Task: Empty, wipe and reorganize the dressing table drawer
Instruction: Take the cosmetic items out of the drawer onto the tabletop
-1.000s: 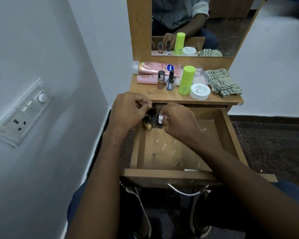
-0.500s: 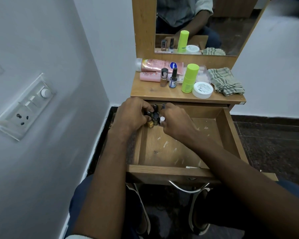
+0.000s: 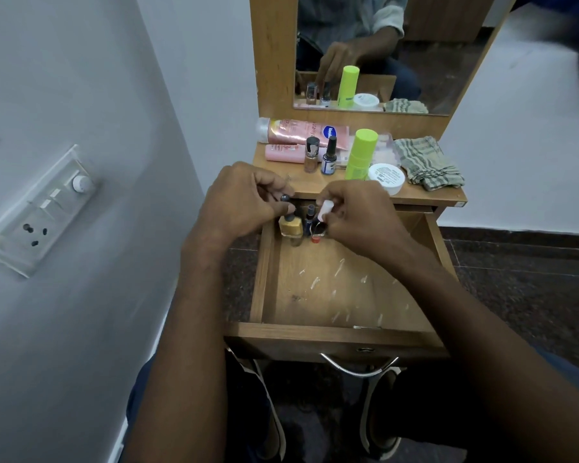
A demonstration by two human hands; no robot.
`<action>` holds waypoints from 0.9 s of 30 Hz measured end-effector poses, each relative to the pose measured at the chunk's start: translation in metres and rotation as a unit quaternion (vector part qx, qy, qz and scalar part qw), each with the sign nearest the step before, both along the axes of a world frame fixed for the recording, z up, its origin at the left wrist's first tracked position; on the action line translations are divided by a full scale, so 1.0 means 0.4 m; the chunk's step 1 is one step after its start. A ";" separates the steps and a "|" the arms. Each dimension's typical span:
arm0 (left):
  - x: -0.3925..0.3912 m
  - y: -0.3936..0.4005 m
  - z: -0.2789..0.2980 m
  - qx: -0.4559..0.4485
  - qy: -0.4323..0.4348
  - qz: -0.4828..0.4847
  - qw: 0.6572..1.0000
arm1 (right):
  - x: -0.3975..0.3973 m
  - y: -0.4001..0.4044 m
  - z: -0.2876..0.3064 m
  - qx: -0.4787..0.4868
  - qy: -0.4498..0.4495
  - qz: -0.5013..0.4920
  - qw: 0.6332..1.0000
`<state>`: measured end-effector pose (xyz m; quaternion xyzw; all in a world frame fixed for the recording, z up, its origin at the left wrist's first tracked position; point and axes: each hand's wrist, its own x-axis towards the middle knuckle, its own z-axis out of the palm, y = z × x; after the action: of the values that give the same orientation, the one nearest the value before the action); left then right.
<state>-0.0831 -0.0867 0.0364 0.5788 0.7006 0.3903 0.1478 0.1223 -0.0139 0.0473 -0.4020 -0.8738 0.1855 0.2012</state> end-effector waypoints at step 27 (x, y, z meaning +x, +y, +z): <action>0.032 0.120 -0.051 0.101 0.011 0.108 0.989 | -0.103 0.059 0.005 0.074 0.094 -0.069 0.990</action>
<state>-0.0704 -0.0388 0.0159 0.5158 0.7178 0.4661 0.0375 0.0812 0.0096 0.0493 -0.4258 -0.8327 0.1432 0.3237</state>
